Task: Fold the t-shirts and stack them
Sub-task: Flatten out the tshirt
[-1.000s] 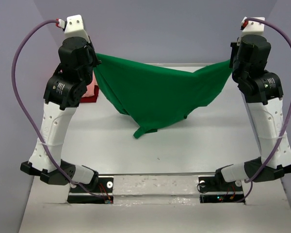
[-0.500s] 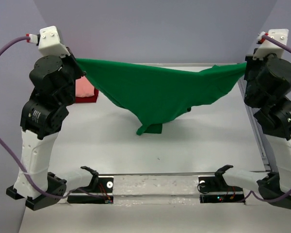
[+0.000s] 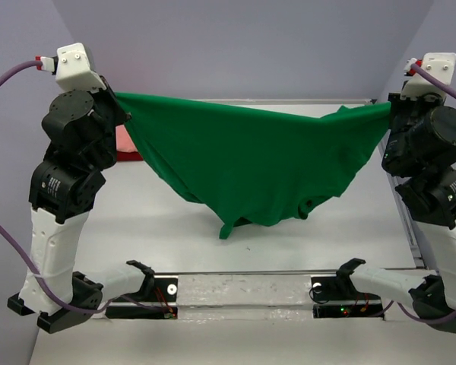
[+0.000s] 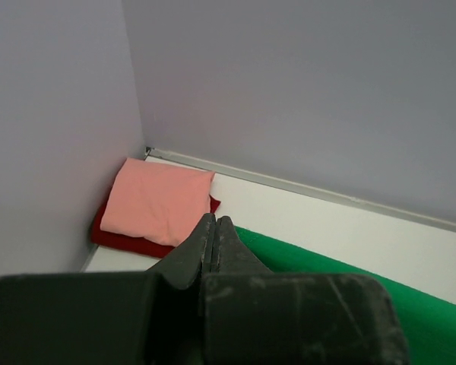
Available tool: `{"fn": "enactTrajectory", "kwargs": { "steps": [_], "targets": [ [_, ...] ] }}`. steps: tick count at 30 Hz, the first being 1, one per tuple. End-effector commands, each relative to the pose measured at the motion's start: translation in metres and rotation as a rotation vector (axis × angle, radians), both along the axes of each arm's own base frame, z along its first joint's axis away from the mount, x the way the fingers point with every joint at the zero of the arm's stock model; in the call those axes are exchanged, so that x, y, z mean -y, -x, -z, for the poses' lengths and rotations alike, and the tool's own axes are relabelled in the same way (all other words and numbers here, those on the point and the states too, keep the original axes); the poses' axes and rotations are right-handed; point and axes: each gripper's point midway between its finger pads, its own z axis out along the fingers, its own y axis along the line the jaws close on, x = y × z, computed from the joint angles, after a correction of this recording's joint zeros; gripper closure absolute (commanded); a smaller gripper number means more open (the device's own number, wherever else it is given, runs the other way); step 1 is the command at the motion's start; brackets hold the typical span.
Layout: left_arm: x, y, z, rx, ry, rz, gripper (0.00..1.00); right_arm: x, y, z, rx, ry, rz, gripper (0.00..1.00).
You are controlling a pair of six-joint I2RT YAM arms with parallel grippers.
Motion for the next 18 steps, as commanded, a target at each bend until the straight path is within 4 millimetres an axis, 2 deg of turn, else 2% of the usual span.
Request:
{"fn": "enactTrajectory", "kwargs": {
  "steps": [1, 6, 11, 12, 13, 14, 15, 16, 17, 18],
  "targets": [
    [-0.019, 0.017, -0.004, 0.037, -0.002, -0.062, 1.00, 0.010, 0.007, -0.001, 0.015, 0.004, 0.067, 1.00],
    [-0.010, 0.004, 0.029, -0.052, -0.032, -0.057, 1.00, 0.000, -0.008, 0.006, -0.014, 0.020, 0.064, 1.00],
    [0.000, -0.012, 0.033, -0.076, -0.036, -0.046, 1.00, -0.021, -0.032, 0.023, -0.084, 0.035, 0.018, 1.00],
    [0.005, -0.020, 0.037, -0.089, -0.043, -0.038, 1.00, -0.037, -0.049, 0.033, -0.102, 0.016, -0.025, 1.00],
    [0.009, -0.026, 0.039, -0.094, -0.041, -0.028, 1.00, -0.040, -0.056, 0.038, -0.128, 0.020, -0.046, 1.00],
    [0.017, -0.038, 0.046, -0.115, -0.043, -0.007, 1.00, -0.052, -0.076, 0.053, -0.160, -0.004, -0.068, 1.00],
    [0.016, -0.038, 0.046, -0.117, -0.044, -0.011, 1.00, -0.050, -0.076, 0.052, -0.157, -0.036, -0.088, 1.00],
    [0.023, -0.050, 0.054, -0.135, -0.038, -0.003, 1.00, -0.057, -0.093, 0.073, -0.231, -0.033, -0.100, 1.00],
    [0.025, -0.057, 0.060, -0.147, -0.040, -0.003, 1.00, -0.068, -0.105, 0.076, -0.227, -0.111, -0.174, 1.00],
    [0.027, -0.065, 0.065, -0.159, -0.041, -0.002, 1.00, -0.059, -0.117, 0.085, -0.254, -0.132, -0.152, 1.00]
  ]
}}
